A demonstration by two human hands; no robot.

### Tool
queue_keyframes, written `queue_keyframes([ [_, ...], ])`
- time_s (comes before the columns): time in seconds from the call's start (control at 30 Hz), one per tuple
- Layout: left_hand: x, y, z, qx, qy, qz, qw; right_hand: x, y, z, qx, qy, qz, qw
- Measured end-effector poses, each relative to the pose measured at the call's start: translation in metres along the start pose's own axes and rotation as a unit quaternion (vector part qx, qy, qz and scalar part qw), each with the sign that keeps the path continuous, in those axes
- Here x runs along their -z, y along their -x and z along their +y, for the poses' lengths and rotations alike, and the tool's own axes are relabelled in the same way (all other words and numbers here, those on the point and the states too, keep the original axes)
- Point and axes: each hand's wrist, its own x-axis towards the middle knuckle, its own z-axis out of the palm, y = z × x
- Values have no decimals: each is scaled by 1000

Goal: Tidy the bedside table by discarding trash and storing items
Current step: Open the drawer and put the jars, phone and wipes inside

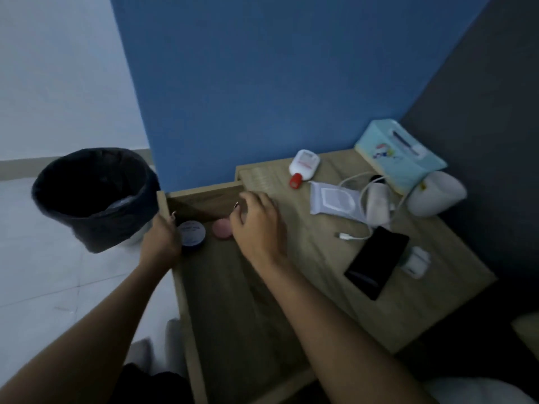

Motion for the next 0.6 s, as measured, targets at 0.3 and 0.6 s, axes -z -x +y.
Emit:
queue_keyframes([
  [0.3,-4,60,-3,-42,27,3,999,134,32,108,-192,180,48,963],
  [0.6,6,86,-14,-90,-1,-3,996,121,80,135,-364,36,-3,931],
])
